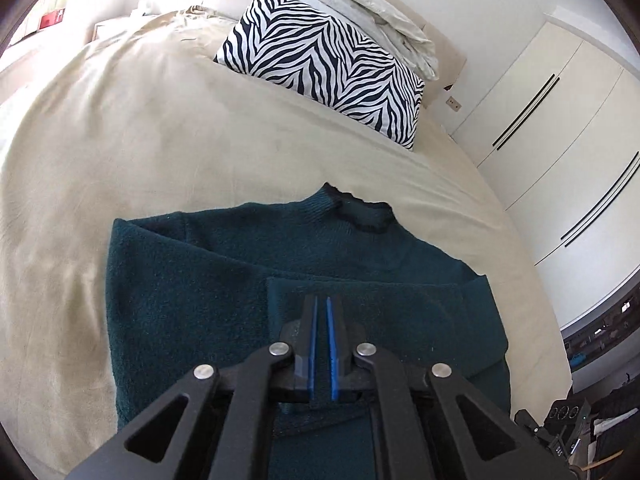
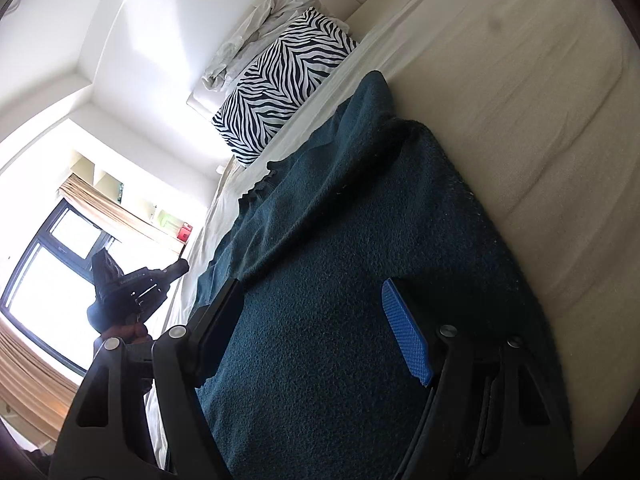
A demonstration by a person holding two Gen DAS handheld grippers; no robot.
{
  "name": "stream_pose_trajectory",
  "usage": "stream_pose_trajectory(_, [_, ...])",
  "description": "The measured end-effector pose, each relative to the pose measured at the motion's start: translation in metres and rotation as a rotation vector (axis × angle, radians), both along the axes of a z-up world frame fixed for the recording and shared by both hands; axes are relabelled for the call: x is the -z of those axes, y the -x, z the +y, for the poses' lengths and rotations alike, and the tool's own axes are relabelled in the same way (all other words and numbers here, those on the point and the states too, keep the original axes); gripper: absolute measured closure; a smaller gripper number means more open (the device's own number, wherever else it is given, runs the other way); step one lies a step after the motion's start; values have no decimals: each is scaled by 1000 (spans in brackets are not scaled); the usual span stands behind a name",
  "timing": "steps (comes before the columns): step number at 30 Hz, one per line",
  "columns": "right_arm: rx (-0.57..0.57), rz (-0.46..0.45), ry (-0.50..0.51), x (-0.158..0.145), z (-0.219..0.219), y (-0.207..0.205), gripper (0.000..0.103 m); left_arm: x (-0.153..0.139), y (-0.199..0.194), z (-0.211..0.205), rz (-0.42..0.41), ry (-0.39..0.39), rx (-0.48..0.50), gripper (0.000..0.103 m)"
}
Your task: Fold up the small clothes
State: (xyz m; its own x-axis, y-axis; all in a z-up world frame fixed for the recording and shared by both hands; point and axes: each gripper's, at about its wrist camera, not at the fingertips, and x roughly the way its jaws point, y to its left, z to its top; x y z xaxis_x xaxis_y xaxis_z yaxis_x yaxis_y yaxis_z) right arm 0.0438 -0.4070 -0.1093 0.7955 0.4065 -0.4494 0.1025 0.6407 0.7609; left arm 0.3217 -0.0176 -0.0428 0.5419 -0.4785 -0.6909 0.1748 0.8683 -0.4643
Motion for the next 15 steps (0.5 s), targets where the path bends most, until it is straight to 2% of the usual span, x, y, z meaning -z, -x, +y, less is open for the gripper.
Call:
stream_pose_trajectory(3, [5, 42, 3, -6, 1, -5, 32, 17, 0, 0, 30, -17, -1, 98])
stream_pose_trajectory(6, [22, 90, -59, -14, -2, -13, 30, 23, 6, -7, 37, -34, 19, 98])
stream_pose_trajectory(8, [30, 103, -125, -18, -8, -19, 30, 26, 7, -9, 51, -27, 17, 85])
stream_pose_trajectory(9, [29, 97, -148, -22, -10, -23, 30, 26, 7, -8, 51, -11, 15, 70])
stream_pose_trajectory(10, [30, 91, -160, -26, -11, -26, 30, 24, 7, -8, 43, 1, 14, 62])
stream_pose_trajectory(12, [35, 83, -172, -37, -14, -31, 30, 19, 8, -12, 17, 35, 38, 62])
stream_pose_trajectory(15, [36, 44, -212, -53, -20, -41, 30, 9, 6, -28, -15, 36, 91, 62])
